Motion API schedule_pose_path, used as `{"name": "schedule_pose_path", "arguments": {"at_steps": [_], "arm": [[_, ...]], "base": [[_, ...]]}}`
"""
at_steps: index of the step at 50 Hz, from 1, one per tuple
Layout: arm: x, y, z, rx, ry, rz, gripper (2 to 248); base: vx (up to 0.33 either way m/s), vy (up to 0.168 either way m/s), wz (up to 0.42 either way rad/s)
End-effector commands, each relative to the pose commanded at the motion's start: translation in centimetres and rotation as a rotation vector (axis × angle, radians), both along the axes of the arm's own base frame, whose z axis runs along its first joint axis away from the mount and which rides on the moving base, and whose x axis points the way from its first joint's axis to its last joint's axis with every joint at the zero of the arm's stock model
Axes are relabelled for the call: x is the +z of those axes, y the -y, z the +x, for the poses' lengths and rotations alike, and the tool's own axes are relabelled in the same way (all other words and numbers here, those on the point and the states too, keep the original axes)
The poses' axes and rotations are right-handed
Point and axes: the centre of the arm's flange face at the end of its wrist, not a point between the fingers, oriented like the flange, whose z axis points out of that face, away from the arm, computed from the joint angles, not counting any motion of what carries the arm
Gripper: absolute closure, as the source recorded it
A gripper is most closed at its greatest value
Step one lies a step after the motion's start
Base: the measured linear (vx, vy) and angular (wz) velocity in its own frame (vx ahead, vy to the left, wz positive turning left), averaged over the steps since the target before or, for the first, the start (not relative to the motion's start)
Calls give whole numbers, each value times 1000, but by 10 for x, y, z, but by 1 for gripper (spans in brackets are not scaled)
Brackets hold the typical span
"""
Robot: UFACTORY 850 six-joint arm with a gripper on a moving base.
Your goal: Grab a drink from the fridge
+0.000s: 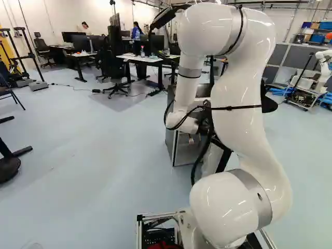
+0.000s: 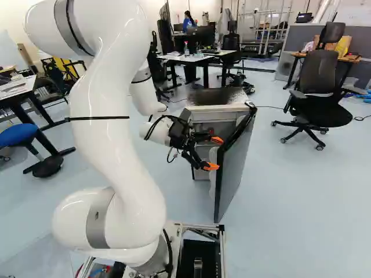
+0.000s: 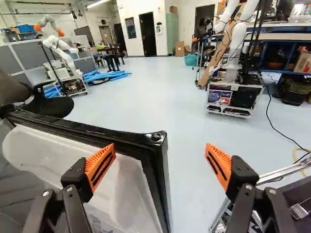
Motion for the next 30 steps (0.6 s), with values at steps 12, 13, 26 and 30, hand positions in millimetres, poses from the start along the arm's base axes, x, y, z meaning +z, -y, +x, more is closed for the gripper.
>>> {"name": "schedule_pose_path", "arguments": {"at_steps": [12, 13, 26, 30], "arm": [[1, 12, 7, -34, 14, 1, 3], [1, 13, 7, -37, 16, 1, 3], [3, 27, 15, -74, 33, 2, 3], [3, 32, 17, -86, 38, 3, 3]], "base": [[0, 0, 0], [0, 0, 0], [0, 0, 0], [0, 0, 0]]}}
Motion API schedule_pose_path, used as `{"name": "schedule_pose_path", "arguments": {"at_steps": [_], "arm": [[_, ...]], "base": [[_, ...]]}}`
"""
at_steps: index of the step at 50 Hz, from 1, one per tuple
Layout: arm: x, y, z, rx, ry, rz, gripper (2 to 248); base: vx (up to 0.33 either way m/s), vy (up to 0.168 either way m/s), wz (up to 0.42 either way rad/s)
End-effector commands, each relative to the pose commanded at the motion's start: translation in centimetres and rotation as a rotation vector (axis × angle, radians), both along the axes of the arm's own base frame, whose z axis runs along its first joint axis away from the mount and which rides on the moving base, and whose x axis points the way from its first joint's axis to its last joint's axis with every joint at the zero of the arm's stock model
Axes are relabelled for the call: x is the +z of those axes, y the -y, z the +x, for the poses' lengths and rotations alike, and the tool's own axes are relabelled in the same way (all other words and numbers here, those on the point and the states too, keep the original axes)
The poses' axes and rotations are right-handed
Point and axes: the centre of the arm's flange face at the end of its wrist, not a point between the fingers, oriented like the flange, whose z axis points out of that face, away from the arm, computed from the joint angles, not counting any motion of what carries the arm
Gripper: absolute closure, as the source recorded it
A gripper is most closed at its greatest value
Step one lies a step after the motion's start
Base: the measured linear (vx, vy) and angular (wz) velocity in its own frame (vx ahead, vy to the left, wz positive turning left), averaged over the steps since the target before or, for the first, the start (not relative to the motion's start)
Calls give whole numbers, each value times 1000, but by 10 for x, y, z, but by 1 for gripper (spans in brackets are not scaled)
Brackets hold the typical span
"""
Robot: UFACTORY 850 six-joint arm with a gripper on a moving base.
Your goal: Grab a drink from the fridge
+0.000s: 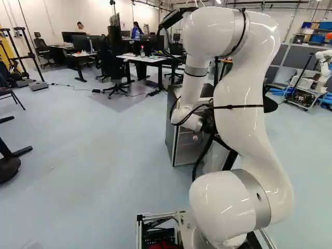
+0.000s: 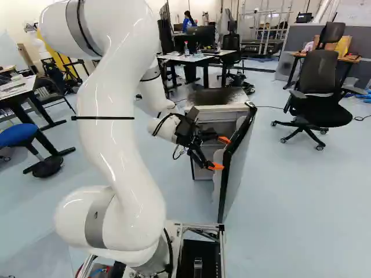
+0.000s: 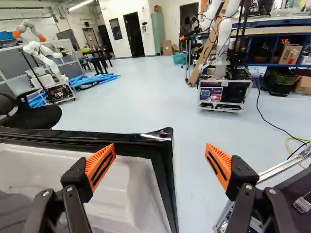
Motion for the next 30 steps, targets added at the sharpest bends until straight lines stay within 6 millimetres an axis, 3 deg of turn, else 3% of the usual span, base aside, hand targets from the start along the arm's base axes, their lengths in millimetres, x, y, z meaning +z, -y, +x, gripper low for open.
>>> {"name": "schedule_pose_path", "arguments": {"at_steps": [30], "arm": [[2, 34, 16, -81, 46, 17, 3]], "base": [[0, 0, 0]]}}
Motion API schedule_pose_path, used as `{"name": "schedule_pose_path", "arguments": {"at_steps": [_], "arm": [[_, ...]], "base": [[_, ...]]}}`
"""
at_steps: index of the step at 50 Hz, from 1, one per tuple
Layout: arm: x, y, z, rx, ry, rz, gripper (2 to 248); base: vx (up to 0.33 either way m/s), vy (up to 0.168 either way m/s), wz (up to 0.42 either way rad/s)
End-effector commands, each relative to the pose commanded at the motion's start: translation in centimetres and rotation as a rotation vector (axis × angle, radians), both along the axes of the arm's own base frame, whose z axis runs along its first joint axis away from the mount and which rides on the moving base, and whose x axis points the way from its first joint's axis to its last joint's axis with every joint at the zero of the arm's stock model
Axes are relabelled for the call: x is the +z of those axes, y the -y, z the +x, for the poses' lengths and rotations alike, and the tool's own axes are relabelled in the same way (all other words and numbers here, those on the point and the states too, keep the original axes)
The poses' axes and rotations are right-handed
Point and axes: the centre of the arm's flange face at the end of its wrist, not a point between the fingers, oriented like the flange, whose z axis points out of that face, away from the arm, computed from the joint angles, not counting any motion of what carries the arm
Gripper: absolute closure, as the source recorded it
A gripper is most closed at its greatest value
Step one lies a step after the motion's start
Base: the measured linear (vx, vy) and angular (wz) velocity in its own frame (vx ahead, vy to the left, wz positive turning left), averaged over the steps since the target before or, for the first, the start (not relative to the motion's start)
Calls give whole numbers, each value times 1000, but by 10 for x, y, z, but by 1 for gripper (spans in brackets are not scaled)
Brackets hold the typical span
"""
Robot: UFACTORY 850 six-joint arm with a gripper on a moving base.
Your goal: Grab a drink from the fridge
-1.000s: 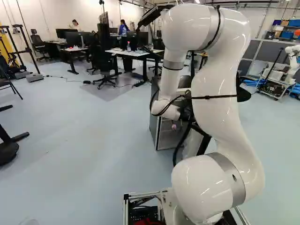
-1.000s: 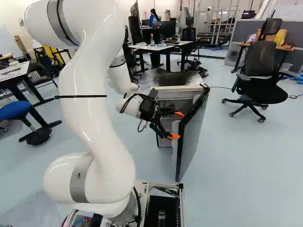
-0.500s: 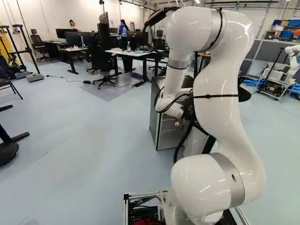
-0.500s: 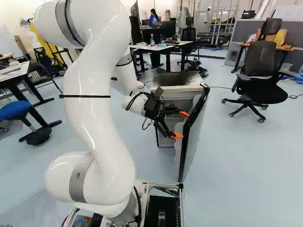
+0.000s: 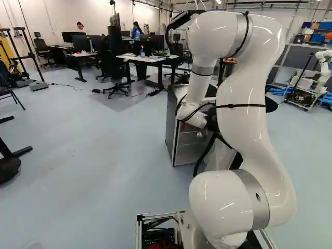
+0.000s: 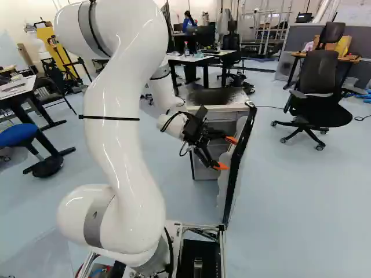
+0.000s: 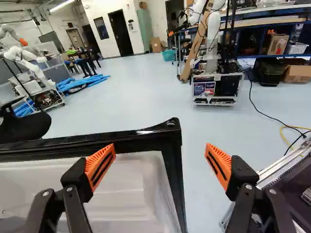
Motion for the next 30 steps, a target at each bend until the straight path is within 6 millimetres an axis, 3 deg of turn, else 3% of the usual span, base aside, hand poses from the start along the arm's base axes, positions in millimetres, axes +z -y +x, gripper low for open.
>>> {"name": "schedule_pose_path", "arguments": {"at_steps": [30], "arm": [[0, 34, 12, -97, 52, 27, 3]], "base": [[0, 0, 0]]}}
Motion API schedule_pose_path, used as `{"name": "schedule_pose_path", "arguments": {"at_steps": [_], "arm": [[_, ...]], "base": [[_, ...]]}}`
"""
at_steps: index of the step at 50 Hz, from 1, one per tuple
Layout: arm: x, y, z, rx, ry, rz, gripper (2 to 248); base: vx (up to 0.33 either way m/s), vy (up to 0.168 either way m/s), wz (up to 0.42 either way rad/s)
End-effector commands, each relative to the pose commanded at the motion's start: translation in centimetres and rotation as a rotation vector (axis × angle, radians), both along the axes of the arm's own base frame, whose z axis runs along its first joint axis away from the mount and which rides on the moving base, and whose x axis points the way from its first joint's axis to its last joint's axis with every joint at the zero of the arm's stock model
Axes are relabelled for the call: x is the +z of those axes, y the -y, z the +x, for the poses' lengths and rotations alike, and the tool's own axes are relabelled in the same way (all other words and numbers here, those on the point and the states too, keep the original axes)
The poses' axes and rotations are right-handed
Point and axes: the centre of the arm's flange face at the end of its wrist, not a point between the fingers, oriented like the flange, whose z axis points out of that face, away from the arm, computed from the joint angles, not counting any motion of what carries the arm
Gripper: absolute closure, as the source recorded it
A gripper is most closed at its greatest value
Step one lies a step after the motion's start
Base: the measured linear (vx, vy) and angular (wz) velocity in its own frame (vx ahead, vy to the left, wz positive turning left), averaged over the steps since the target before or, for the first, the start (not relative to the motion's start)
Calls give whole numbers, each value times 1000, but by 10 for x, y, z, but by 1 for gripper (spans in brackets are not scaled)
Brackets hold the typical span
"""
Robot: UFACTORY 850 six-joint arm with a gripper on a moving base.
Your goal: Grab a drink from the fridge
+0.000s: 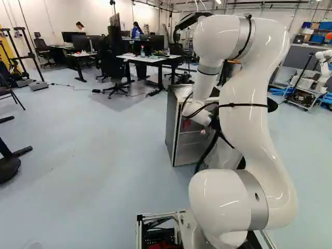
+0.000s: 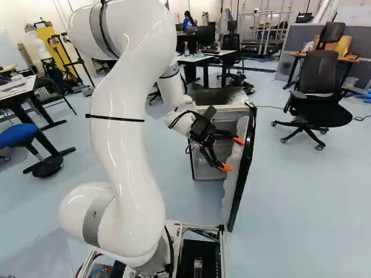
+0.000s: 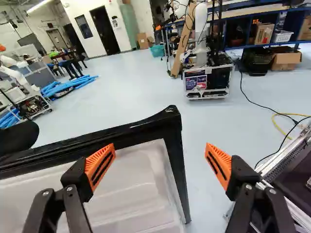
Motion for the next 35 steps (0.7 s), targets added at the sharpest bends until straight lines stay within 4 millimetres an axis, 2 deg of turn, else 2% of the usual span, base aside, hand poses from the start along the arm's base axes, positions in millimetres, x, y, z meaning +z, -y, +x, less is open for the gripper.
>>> {"name": "schedule_pose_path", "arguments": {"at_steps": [35], "arm": [[1, 39, 10, -127, 56, 16, 3]], "base": [[0, 0, 0]]}}
